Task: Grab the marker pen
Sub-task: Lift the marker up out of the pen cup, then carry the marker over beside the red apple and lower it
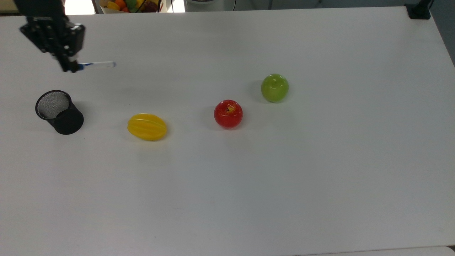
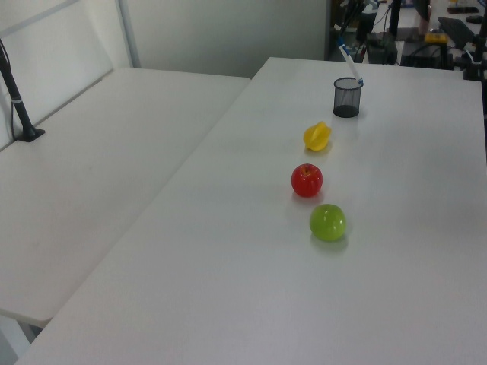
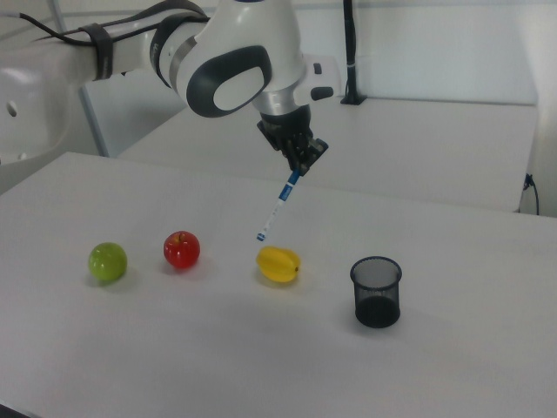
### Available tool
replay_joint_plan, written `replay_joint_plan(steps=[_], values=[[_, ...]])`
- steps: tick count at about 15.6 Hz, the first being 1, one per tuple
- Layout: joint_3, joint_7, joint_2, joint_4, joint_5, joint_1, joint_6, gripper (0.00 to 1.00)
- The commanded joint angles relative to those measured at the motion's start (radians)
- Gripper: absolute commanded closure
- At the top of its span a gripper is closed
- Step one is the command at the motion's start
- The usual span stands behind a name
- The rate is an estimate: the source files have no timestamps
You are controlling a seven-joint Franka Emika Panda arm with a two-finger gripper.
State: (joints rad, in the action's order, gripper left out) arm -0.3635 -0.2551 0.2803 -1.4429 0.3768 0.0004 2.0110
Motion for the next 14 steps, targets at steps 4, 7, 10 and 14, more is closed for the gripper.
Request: replay_joint_plan(steps=[4, 7, 10, 14], values=[[-0.005, 0.075, 0.002, -0.007, -0.064, 0.151, -0.210, 0.89], [0.009, 0.103, 0.046, -0.008, -0.088, 0.210, -0.236, 0.89], [0.014, 0.126, 0.100, -0.010, -0.124, 0.263, -0.236, 0.89], [0.046, 0.131, 0.190, -0.011, -0.191, 0.302, -0.232, 0.89]])
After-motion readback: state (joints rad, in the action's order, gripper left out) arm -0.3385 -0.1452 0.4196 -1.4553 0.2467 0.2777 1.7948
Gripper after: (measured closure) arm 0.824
